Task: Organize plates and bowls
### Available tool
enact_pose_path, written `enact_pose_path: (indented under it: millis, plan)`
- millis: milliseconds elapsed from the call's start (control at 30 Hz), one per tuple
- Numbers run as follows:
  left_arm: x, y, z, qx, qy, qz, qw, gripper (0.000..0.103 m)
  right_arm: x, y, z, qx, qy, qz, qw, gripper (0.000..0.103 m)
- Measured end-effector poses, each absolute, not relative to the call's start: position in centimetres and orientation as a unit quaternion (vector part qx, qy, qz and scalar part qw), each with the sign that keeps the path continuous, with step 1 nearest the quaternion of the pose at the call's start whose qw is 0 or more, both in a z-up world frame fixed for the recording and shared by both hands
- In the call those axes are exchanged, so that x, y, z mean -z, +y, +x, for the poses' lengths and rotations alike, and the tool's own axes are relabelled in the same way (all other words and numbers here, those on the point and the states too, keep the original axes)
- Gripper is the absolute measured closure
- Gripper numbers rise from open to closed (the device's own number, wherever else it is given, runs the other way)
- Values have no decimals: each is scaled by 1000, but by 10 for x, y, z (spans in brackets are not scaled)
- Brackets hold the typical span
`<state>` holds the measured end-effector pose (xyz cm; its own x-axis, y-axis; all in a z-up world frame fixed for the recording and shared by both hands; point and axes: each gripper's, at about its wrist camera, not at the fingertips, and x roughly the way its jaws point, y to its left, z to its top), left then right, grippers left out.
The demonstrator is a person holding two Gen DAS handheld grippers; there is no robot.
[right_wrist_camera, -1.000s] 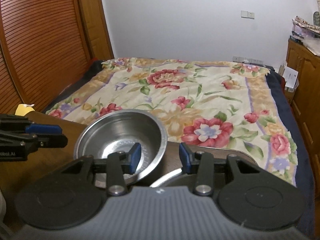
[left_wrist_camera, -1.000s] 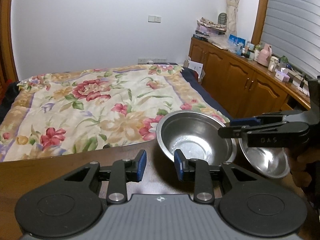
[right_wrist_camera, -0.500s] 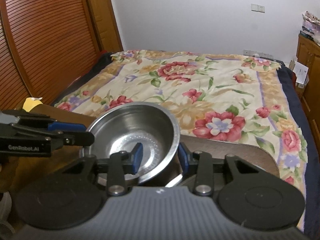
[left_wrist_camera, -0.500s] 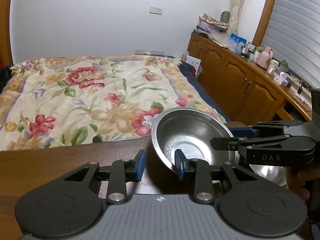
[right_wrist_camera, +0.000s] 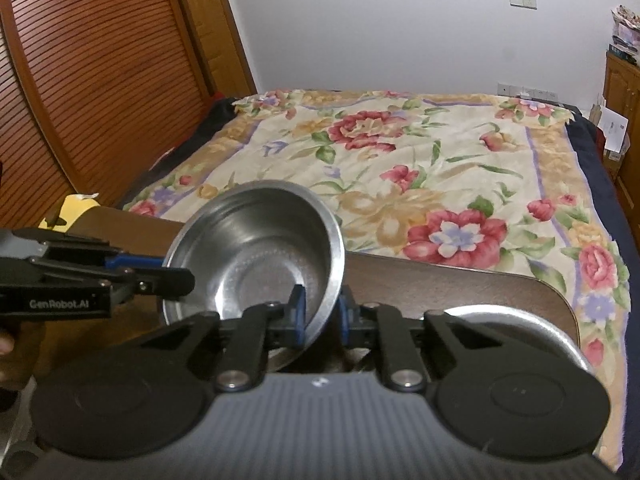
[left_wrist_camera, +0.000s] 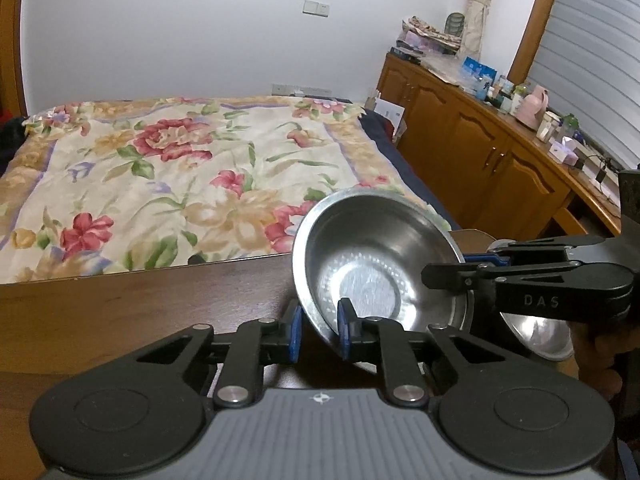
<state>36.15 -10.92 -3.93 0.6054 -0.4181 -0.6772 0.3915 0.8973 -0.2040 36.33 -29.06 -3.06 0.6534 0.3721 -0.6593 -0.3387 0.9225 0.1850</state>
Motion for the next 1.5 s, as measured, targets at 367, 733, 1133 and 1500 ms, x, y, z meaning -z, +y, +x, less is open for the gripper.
enact_pose_path:
  millis: [367,733,1133,1500]
  plan:
    - [12,-102,339,234,353,-21,906,84,6,-290,344,-192,348,26,917,85]
    - [-6,-97,306,249,339,-21,907,86,-11,-293,321,-188,341,29,921,90]
    - [-24,-90,258,266,316,-21,910,87,-30,-290,281,-177,323,29,929,92]
    - [-29,-74,212,273,307,-29,911,87,-38,-279,245,-183,314,23,931,92]
